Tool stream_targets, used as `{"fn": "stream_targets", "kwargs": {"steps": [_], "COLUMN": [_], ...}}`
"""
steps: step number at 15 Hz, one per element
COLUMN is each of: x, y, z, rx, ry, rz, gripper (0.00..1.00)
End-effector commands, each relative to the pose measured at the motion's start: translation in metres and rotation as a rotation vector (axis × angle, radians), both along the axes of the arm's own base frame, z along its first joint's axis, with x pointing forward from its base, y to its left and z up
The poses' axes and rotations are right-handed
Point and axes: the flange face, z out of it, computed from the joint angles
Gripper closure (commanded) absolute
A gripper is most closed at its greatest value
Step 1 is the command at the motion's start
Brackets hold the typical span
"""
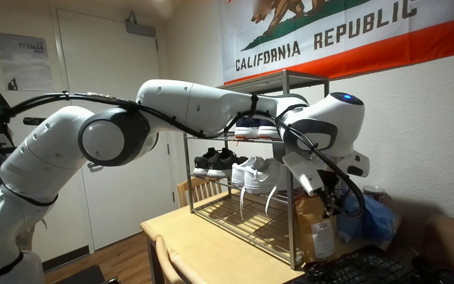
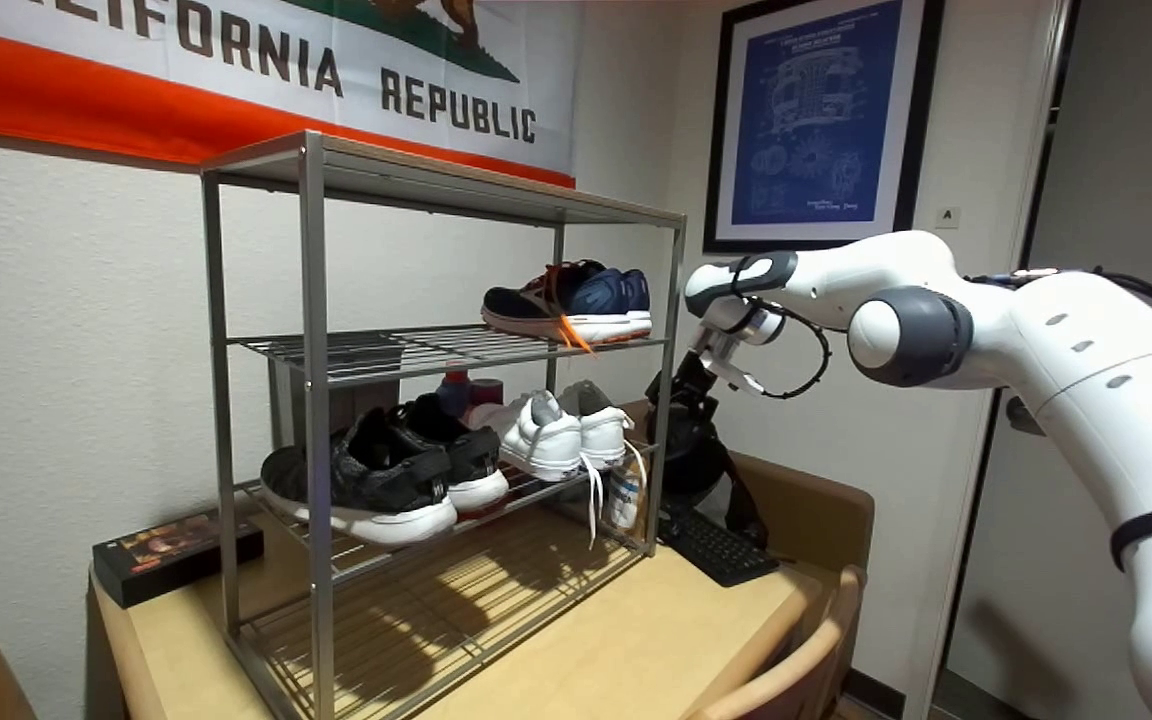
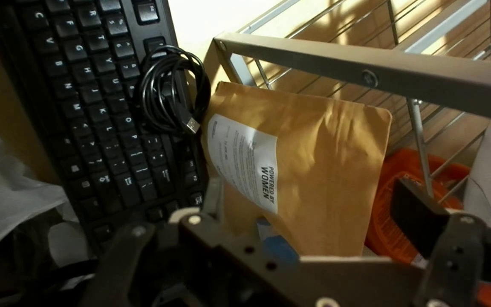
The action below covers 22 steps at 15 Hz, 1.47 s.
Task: Pick the brown bag and put it on top of the rack
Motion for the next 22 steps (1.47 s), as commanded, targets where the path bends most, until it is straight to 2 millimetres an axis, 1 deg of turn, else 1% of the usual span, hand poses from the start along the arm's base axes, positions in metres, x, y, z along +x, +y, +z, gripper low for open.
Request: {"fn": "stream_targets", "kwargs": {"steps": [1, 6, 16, 22], "x": [0.002, 0.008, 0.020, 0.024], "y": [-0.004, 0.002, 0.008, 0.011], "z": [0.006, -0.001, -0.016, -0.029], "rx": [0.025, 0.041, 0.044, 0.044], "ry": [-0.056, -0.062, -0.052, -0.035], "rz": [0.002, 0.013, 0.026, 0.031], "gripper": [0.00, 0.00, 0.00, 0.00]}}
